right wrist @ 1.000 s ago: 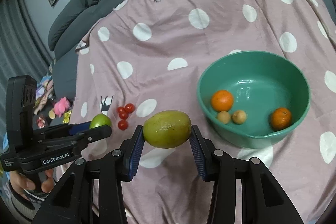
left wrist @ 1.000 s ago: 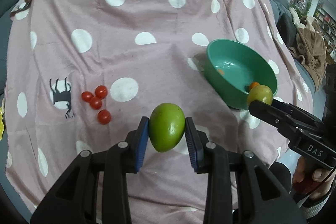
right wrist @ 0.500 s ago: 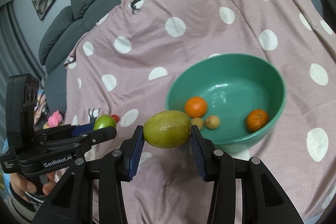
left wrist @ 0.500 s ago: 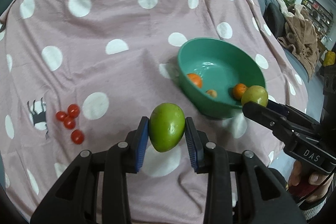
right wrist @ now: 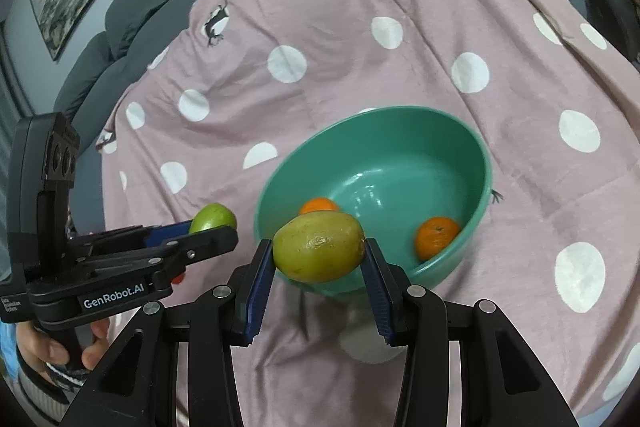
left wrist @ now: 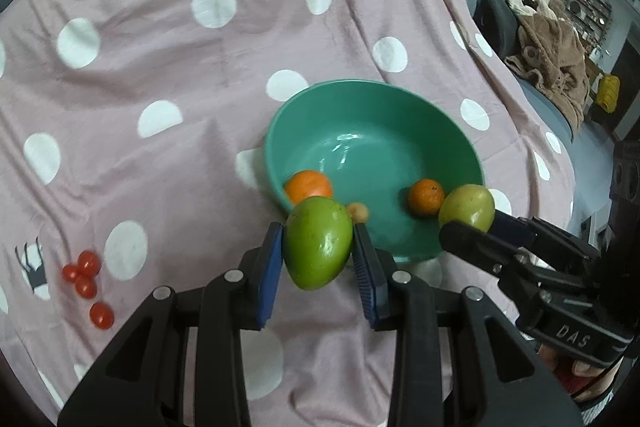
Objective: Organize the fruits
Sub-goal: 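Carry both held plums over the green bowl with both tools, then open both tools to drop the plums into the green bowl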
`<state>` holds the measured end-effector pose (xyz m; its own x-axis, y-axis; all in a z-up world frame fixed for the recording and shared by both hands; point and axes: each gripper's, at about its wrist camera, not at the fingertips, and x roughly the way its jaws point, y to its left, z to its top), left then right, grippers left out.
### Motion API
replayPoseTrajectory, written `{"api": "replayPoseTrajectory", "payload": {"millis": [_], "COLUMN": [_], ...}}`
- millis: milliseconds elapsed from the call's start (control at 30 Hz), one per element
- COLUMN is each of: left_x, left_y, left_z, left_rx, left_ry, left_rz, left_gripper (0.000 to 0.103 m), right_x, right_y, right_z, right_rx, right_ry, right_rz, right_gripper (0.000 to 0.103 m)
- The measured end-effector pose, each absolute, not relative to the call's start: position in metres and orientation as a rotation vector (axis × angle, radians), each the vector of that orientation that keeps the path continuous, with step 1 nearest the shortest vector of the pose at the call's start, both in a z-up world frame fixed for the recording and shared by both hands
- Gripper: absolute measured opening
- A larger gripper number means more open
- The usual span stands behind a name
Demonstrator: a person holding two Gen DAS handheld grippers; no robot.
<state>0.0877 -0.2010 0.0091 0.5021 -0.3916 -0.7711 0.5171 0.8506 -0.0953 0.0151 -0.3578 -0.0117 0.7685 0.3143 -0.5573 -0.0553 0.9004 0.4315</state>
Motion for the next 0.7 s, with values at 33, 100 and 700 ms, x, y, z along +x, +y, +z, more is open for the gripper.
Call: {"api": "replayPoseTrajectory", "payload": {"millis": [33, 100, 700], "left_x": [0.089, 0.093, 0.115], "left_y": [-0.206, -0.216, -0.240], "left_z": [0.008, 0.005, -0.015], "left_rx": [0.163, 0.180, 0.230], "left_ry": [0.888, 0.891, 0.921], "left_rz": [-0.558, -0.568, -0.579], "left_gripper": [0.034, 0.034, 0.034], "right_x": [0.016, 0.016, 0.032], "right_y": [-0.359, -0.362, -0.378], "right_z": [-0.012, -0.014, -0.022], "right_rx": [0.410, 0.411, 0.414], "right_ry": [0.668, 0.670, 0.681], "right_rz": [0.203, 0.195, 0.152], "right_gripper": [0.046, 0.046, 0.046]}}
